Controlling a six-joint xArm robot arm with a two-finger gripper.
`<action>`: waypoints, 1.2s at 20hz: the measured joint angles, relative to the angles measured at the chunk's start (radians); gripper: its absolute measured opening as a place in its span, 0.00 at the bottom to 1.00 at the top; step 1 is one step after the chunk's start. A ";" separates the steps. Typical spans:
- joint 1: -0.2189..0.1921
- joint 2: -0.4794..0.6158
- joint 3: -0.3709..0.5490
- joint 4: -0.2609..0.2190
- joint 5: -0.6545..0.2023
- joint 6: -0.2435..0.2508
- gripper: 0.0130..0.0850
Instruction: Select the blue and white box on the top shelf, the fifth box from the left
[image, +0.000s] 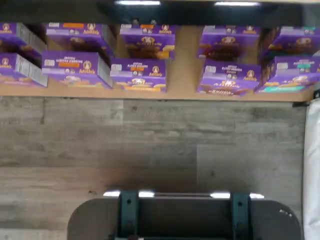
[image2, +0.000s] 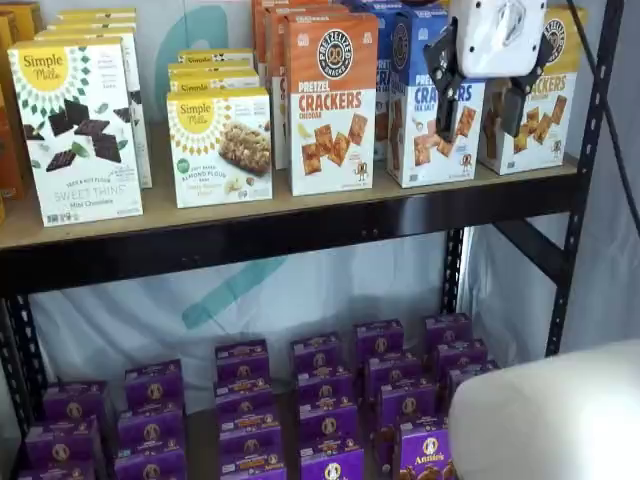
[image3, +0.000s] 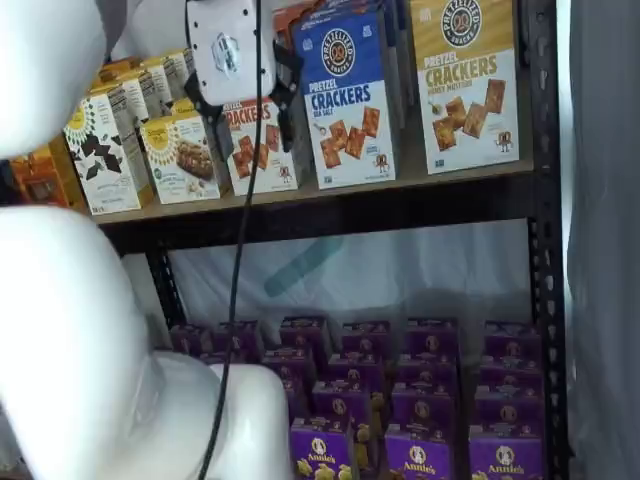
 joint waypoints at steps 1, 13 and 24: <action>-0.004 0.011 -0.004 -0.004 -0.015 -0.005 1.00; -0.082 0.187 -0.138 -0.006 -0.097 -0.084 1.00; -0.114 0.269 -0.231 0.008 -0.085 -0.114 1.00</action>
